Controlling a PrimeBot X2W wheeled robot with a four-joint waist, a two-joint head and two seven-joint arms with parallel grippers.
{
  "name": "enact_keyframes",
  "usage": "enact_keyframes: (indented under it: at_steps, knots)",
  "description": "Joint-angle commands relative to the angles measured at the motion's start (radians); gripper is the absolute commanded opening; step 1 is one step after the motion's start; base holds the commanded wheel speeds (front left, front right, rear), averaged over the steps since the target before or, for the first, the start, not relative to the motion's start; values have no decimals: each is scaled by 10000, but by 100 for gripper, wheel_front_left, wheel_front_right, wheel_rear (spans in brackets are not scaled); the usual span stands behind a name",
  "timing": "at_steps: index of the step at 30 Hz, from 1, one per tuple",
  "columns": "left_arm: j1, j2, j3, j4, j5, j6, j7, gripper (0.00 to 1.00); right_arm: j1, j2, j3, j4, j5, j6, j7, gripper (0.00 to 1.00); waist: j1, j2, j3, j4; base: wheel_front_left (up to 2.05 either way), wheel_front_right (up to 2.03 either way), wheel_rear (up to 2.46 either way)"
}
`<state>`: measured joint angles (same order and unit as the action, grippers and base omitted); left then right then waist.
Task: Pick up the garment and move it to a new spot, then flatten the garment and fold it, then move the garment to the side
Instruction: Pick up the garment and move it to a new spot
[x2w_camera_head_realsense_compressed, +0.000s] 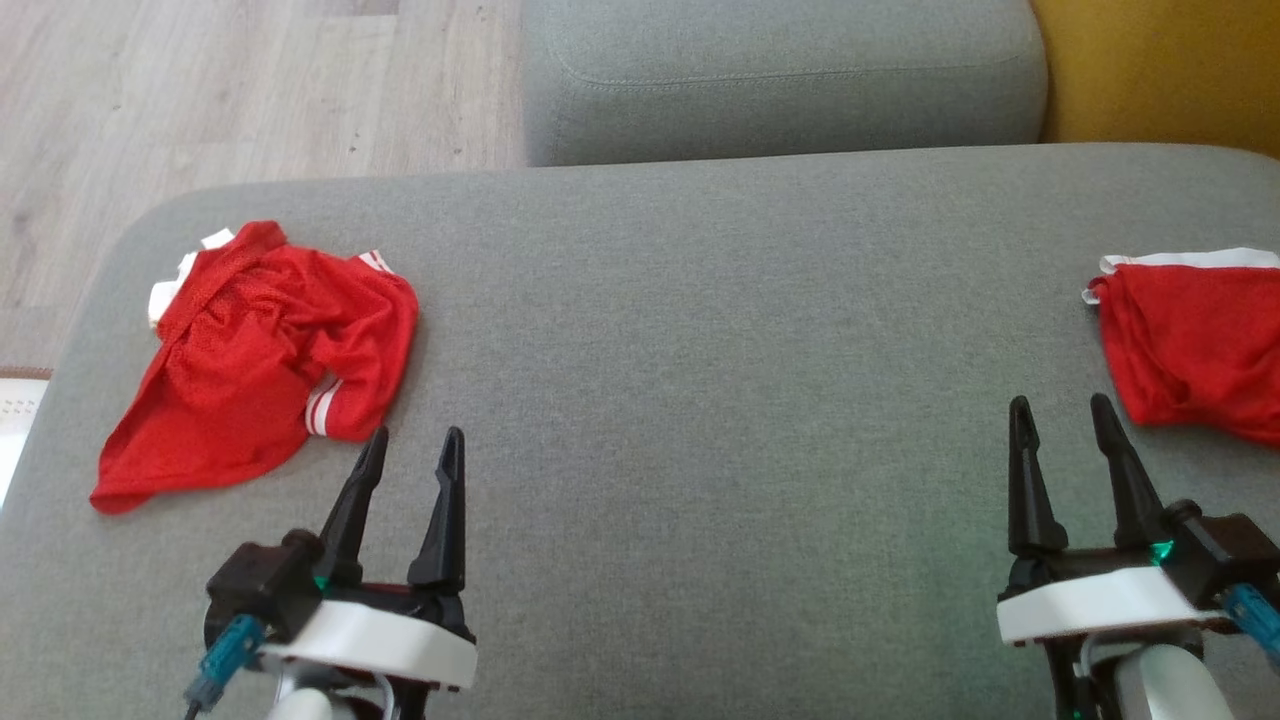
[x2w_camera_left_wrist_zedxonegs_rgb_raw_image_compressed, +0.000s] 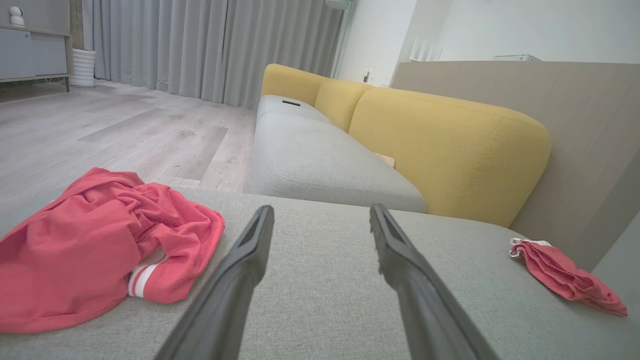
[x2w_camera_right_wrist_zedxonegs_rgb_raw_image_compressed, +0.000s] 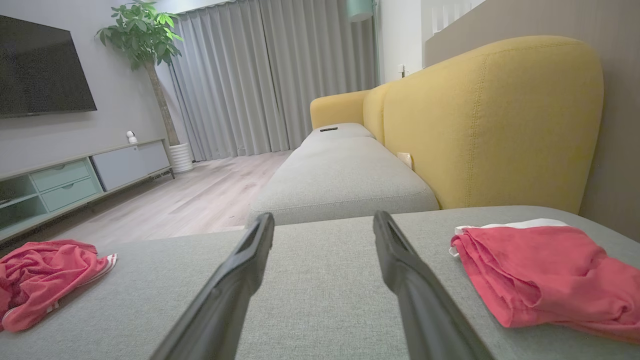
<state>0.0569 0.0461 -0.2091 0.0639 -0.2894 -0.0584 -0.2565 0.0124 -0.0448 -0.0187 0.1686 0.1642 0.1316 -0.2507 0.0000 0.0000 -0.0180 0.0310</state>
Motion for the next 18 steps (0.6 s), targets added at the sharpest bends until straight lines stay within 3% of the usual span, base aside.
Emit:
enact_keyframes:
  at_steps: [1,10,18]
  knots:
    - [-495,41,309,-350,147,-9,-53,100,-336,-55,246,-296,-64,-9,-110,100,0,0,-7,18,0,0,0]
    - [-571,41,298,-293,170,-40,-53,100,-269,-55,292,-242,-66,-9,-110,100,0,0,-13,363,0,0,0]
    - [-643,41,536,-222,407,-17,-53,100,-156,-55,828,63,99,-9,-110,100,0,0,-24,1502,0,0,0]
